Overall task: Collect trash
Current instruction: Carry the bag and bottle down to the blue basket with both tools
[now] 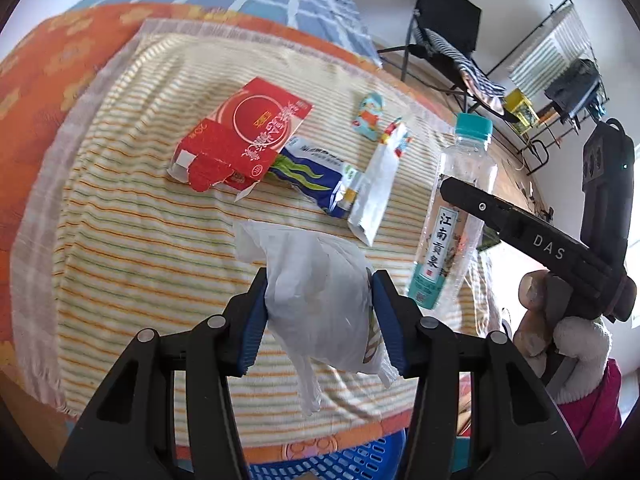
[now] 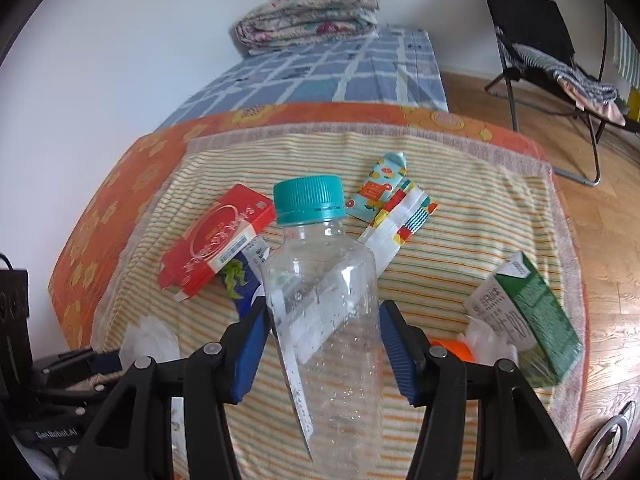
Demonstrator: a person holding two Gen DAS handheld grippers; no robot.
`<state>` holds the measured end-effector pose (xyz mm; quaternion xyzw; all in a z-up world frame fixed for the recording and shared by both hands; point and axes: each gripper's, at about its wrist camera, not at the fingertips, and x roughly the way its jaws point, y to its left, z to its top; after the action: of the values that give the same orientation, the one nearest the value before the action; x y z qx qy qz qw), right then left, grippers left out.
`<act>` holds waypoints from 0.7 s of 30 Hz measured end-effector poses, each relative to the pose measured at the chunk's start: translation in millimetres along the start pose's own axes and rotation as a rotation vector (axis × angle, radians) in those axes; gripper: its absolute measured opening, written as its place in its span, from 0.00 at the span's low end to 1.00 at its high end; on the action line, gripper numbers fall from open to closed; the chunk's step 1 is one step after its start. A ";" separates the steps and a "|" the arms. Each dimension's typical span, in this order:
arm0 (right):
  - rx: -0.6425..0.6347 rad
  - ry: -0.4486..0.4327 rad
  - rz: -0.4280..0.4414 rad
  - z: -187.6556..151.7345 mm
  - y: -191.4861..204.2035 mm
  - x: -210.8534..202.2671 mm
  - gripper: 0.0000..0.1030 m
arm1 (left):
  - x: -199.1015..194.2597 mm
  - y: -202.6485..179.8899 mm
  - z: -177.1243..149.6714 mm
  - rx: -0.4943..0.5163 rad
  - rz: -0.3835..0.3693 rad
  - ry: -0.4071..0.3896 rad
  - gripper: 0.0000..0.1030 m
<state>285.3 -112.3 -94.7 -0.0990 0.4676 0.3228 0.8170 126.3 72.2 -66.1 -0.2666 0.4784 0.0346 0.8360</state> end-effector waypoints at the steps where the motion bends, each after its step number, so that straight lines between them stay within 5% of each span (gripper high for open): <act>1: 0.000 -0.008 0.001 -2.0 0.1 -4.3 0.55 | -3.7 -1.3 -1.9 0.008 0.000 -0.004 0.50; 21: -0.041 -0.119 0.084 -70.7 16.8 -99.4 0.55 | -56.4 -30.6 -90.9 0.179 -0.007 0.001 0.50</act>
<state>190.1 -175.2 -48.5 -0.0769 0.4151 0.3715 0.8269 34.4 13.6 -43.7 -0.1926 0.4790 -0.0113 0.8564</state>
